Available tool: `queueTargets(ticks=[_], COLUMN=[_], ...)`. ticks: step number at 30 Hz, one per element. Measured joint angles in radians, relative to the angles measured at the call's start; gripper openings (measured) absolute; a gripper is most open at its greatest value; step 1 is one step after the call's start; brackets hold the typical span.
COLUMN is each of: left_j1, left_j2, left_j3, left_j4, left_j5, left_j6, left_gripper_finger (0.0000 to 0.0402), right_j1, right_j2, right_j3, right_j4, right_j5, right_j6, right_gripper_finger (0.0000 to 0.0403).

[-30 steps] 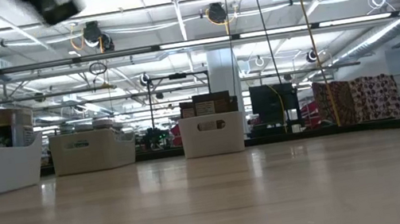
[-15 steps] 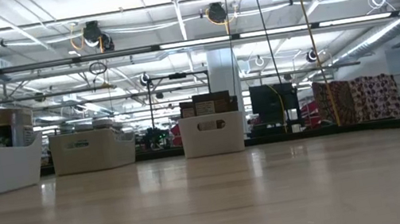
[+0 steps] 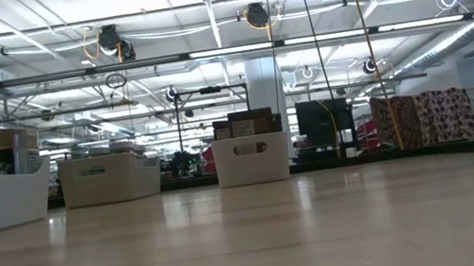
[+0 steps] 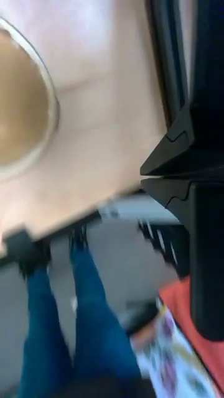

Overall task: Sort spices by type
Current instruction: Put the gold seasoning bottle into the bottom white bin

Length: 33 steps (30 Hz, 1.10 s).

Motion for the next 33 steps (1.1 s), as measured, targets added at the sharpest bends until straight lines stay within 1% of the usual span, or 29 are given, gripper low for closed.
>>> queueTargets(ticks=[3, 7, 9, 11, 15, 19, 26, 29, 33], left_j1=[0.000, 0.000, 0.000, 0.000, 0.000, -0.003, -0.013, -0.013, -0.014], left_j2=[0.002, 0.002, 0.002, 0.002, 0.002, 0.002, 0.002, 0.002, 0.002], left_j3=[0.010, 0.011, 0.011, 0.011, 0.011, 0.011, 0.011, 0.011, 0.011], left_j4=[0.002, -0.010, -0.011, -0.022, -0.052, -0.064, -0.073, -0.074, -0.098], left_j5=[-0.023, -0.044, -0.045, -0.045, -0.045, -0.034, -0.031, -0.031, -0.031], left_j6=[0.000, -0.020, -0.070, -0.104, -0.113, -0.131, -0.131, -0.132, -0.132], left_gripper_finger=[0.0209, 0.0212, 0.0212, 0.0212, 0.0212, 0.0212, 0.0212, 0.0212, 0.0212], right_j1=[0.004, 0.004, 0.004, 0.004, 0.003, -0.013, -0.119, -0.176, -0.261], right_j2=[0.051, 0.104, 0.119, 0.120, 0.115, 0.120, 0.121, 0.121, 0.121], right_j3=[-0.033, -0.093, -0.129, -0.172, -0.251, -0.278, -0.278, -0.278, -0.278], right_j4=[-0.003, 0.041, 0.086, 0.175, 0.314, 0.302, 0.282, 0.313, 0.385], right_j5=[0.002, 0.003, 0.003, 0.015, 0.108, 0.208, 0.276, 0.307, 0.317], right_j6=[-0.023, -0.033, -0.041, -0.058, -0.072, -0.068, -0.210, -0.281, -0.371], right_gripper_finger=[0.0000, 0.0000, 0.0000, 0.0000, 0.0000, 0.0000, 0.0000, 0.0000, 0.0000])
